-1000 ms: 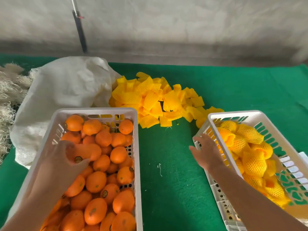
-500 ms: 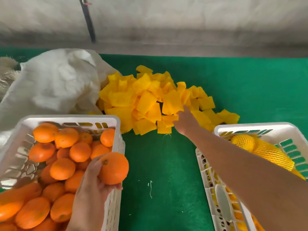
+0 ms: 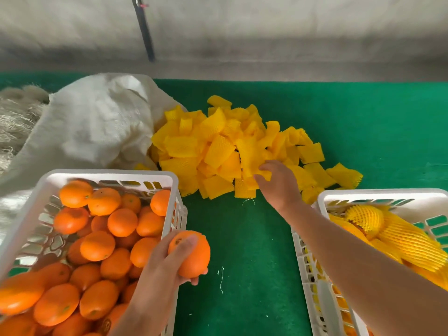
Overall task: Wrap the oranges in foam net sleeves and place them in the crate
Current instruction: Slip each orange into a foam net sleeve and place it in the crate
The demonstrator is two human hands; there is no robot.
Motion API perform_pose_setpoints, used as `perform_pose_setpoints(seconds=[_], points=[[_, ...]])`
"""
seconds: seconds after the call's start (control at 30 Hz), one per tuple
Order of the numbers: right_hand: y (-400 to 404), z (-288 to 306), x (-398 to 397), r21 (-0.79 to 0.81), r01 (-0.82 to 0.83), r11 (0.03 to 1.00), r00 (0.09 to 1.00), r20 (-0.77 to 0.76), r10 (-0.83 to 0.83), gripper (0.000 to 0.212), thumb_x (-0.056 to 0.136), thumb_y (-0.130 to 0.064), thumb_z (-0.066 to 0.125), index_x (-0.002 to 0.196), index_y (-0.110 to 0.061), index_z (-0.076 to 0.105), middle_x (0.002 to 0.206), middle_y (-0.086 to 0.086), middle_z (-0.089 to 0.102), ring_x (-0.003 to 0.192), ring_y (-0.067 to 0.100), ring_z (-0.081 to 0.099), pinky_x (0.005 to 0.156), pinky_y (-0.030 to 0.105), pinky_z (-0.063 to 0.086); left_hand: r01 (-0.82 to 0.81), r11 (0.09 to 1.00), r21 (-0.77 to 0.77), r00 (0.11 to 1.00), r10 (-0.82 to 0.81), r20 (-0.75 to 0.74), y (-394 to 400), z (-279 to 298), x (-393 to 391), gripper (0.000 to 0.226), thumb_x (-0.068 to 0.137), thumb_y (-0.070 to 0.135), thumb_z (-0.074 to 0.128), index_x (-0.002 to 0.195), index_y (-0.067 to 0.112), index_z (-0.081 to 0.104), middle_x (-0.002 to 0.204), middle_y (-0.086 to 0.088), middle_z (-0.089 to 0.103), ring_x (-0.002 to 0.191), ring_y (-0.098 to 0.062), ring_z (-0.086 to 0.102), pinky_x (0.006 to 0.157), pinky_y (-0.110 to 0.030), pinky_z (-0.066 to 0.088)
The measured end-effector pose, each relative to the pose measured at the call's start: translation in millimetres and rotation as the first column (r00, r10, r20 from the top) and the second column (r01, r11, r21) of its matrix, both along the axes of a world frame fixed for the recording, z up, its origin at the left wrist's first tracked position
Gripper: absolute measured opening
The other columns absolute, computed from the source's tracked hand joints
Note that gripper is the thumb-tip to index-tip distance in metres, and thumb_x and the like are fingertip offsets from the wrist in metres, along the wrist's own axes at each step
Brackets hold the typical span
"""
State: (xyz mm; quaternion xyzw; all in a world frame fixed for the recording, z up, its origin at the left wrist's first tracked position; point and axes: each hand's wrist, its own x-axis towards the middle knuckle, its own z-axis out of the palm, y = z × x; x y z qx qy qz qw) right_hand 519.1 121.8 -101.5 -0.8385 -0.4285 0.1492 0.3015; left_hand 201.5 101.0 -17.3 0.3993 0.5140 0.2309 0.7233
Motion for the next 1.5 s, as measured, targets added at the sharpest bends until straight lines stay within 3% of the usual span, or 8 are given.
perform_pose_setpoints(seconds=[0.2,0.3,0.6,0.73,0.87,1.07,1.27,1.5], points=[[-82.5,50.4,-89.5,0.168,-0.019,0.986,0.91,-0.406,0.087,0.012,0.092,-0.021,0.08,0.099,-0.03,0.075,0.108,-0.013,0.075,0.104,0.0,0.071,0.093,0.014,0.055,0.028,0.999,-0.04,0.99,-0.022,0.136,0.0,32.2,0.0,0.064,0.072,0.047,0.085,0.131,0.03,0.071,0.142,0.004,0.066,0.094,-0.043,0.077,0.072,-0.05,0.065],[-118.0,73.9,-133.8,0.217,-0.017,0.976,0.856,-0.502,0.126,0.012,0.091,-0.021,0.081,0.094,-0.03,0.074,0.098,-0.015,0.078,0.098,-0.001,0.074,0.085,0.007,0.052,0.113,0.99,-0.08,0.974,-0.094,0.208,-7.3,41.8,-11.5,0.068,0.061,0.051,0.09,0.125,0.033,0.071,0.139,-0.007,0.067,0.094,-0.048,0.076,0.071,-0.053,0.065],[-163.9,114.3,-218.5,0.174,0.031,0.984,0.984,-0.178,0.0,0.008,0.097,-0.04,0.059,0.104,-0.038,0.06,0.07,-0.013,0.068,0.053,0.003,0.059,0.047,0.017,0.038,0.468,0.884,0.009,0.857,-0.456,0.241,-44.9,51.6,-74.8,0.085,0.047,0.073,0.095,0.121,0.033,0.079,0.132,0.014,0.07,0.111,-0.037,0.072,0.075,-0.051,0.064],[-172.9,118.3,-253.8,0.102,0.11,0.989,0.994,-0.041,-0.106,0.032,0.101,-0.045,0.058,0.074,-0.028,0.055,0.059,-0.004,0.057,0.05,0.008,0.047,0.047,0.026,0.033,0.575,0.781,0.242,0.781,-0.612,0.119,-63.5,64.7,-107.1,0.067,0.063,0.077,0.077,0.126,0.061,0.066,0.137,0.049,0.049,0.121,0.008,0.059,0.08,-0.024,0.062],[-176.8,125.3,-281.6,0.12,0.174,0.977,0.983,-0.08,-0.165,0.026,0.098,-0.049,0.065,0.076,-0.035,0.06,0.071,-0.014,0.067,0.063,0.007,0.063,0.051,0.021,0.043,0.564,0.769,0.302,0.787,-0.611,0.086,-74.9,74.2,-133.2,0.071,0.058,0.082,0.07,0.127,0.069,0.059,0.127,0.059,0.044,0.112,0.029,0.05,0.074,-0.009,0.054],[-179.5,129.8,-306.3,0.162,0.08,0.984,0.982,0.157,-0.106,0.038,0.092,-0.02,0.075,0.096,-0.04,0.043,0.099,-0.021,0.047,0.086,0.004,0.054,0.061,0.017,0.044,0.409,0.899,0.157,0.872,-0.436,0.223,-78.3,74.6,-165.1,0.076,0.053,0.07,0.082,0.125,0.053,0.067,0.134,0.035,0.05,0.114,-0.017,0.063,0.069,-0.037,0.065],[-177.8,139.7,-329.2,0.143,-0.237,0.961,0.886,0.437,0.154,0.031,0.086,-0.011,0.079,0.1,-0.031,0.06,0.143,0.001,0.042,0.095,0.012,0.063,0.049,0.032,0.057,0.362,0.917,0.168,0.901,-0.39,0.188,-85.7,79.6,-182.1,0.078,0.055,0.07,0.083,0.129,0.054,0.063,0.138,0.027,0.051,0.113,-0.023,0.067,0.07,-0.039,0.065],[-194.6,139.8,-327.0,-0.131,-0.297,0.946,0.852,0.411,0.324,0.03,0.092,-0.052,0.065,0.121,-0.044,0.063,0.157,-0.006,0.038,0.102,0.012,0.067,0.066,0.031,0.058,0.384,0.835,0.395,0.892,-0.445,0.074,-104.8,76.2,-173.6,0.066,0.076,0.059,0.075,0.136,0.055,0.049,0.124,0.056,0.038,0.106,0.023,0.053,0.069,-0.022,0.062]])
